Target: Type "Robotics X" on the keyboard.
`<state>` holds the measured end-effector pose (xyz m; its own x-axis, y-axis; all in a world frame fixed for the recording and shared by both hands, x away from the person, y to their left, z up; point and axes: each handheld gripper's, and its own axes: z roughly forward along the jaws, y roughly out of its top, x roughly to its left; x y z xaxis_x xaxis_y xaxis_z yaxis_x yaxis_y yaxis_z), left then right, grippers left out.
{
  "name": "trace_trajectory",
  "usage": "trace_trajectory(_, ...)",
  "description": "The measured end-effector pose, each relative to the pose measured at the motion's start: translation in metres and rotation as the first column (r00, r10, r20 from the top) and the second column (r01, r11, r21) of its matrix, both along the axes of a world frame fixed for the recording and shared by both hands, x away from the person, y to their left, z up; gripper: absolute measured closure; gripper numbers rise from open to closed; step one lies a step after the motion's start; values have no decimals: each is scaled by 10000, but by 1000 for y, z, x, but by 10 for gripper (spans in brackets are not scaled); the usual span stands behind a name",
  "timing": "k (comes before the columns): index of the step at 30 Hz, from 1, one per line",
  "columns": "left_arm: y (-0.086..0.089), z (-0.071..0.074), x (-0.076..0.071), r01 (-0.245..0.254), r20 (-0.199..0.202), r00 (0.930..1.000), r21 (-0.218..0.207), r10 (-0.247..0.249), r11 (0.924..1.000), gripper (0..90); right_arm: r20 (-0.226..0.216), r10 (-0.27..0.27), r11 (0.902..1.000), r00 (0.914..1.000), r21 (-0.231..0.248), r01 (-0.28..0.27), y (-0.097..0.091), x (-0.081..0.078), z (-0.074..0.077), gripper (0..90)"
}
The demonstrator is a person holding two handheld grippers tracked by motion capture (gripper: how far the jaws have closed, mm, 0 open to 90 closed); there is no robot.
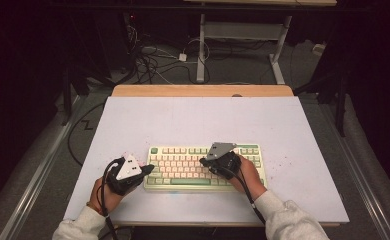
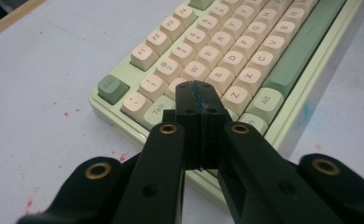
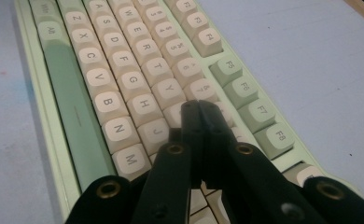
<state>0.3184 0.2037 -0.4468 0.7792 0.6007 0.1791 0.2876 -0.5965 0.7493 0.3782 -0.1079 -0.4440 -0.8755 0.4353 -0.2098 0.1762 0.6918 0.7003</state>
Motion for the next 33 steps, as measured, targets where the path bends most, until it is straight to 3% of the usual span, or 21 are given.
trace_trajectory(17, -2, -2, 0, 91, -93, 9999, 110, -90, 9999, 877, -113, -41, 9969, 9999, -789, 32, 8, 3, -3, 900)
trace_trajectory(33, -5, -4, 1, 137, -170, 9998, 204, -133, 9997, 877, 417, -101, 9980, 9991, 636, 74, -13, -9, 18, 900)
